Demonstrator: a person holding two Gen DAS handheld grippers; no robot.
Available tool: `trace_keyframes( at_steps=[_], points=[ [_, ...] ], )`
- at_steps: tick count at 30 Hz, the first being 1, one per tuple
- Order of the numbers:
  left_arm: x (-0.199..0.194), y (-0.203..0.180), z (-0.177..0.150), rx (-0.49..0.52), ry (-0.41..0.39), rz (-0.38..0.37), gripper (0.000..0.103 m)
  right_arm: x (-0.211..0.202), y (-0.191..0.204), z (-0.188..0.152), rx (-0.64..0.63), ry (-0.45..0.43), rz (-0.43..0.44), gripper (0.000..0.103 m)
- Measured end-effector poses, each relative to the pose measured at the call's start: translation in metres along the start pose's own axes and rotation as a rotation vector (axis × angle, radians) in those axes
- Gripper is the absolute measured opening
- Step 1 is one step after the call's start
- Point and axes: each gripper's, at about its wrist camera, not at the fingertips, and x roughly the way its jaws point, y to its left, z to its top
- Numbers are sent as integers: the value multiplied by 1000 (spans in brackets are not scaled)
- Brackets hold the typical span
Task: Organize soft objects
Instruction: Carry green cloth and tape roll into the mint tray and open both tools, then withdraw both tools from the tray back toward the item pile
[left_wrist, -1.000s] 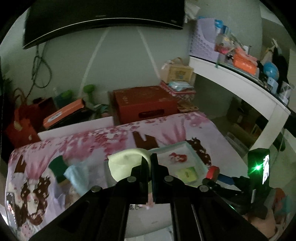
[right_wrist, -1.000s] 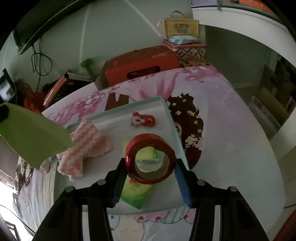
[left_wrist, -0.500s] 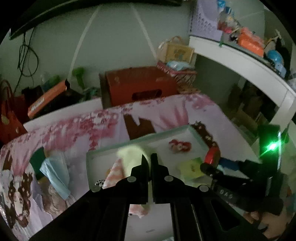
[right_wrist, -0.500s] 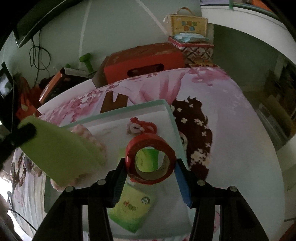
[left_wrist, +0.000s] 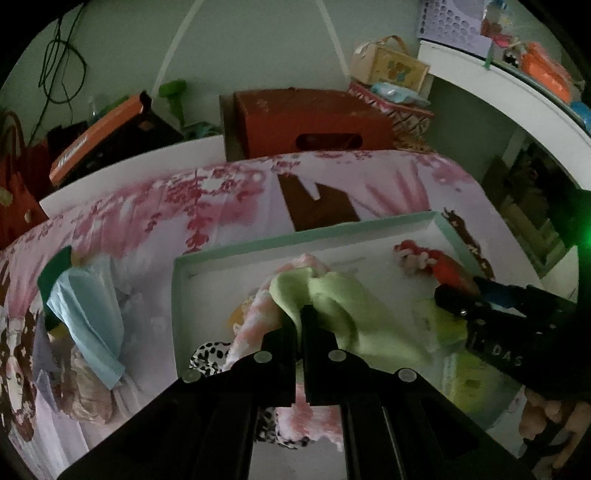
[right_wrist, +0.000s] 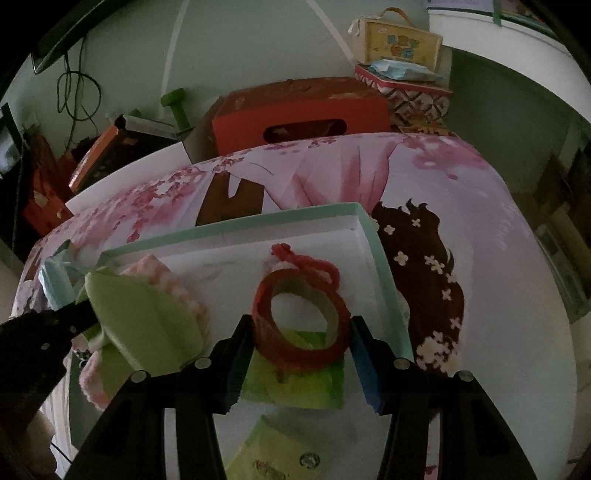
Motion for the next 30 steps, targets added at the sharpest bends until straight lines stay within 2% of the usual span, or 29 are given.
trace_keyframes(
  at_steps=[5,8,10,12,16,21,23,24,25,26,30],
  points=[
    [12,8,-3,-22,18,-2,2,4,1,3,5,2,-5,55],
    [10,10,-3,-34,22,-19,7,4,2,3,5,3,-5,56],
    [8,11,-4,-39,28,-20,25,2,2,3,8,1,2,60],
    [6,12,-4,-40,34,-17,37,-2,2,3,11,-6,3,64],
    [-6,12,-6,-47,31,-34,51,-10,4,1,16,-6,2,65],
    [-18,15,-9,-46,34,3,67,-23,9,-7,17,5,3,65],
    [-24,19,-12,-49,42,28,69,-28,12,-12,10,12,5,66],
    [-26,21,-13,-51,43,36,75,-30,14,-14,5,15,7,68],
    [-29,24,-14,-56,47,44,84,-34,17,-18,-1,19,9,74],
    [-31,26,-16,-61,58,50,87,-36,19,-20,-5,21,9,80],
    [-38,36,-25,-79,91,81,91,-51,27,-32,-18,21,5,88]
  ],
)
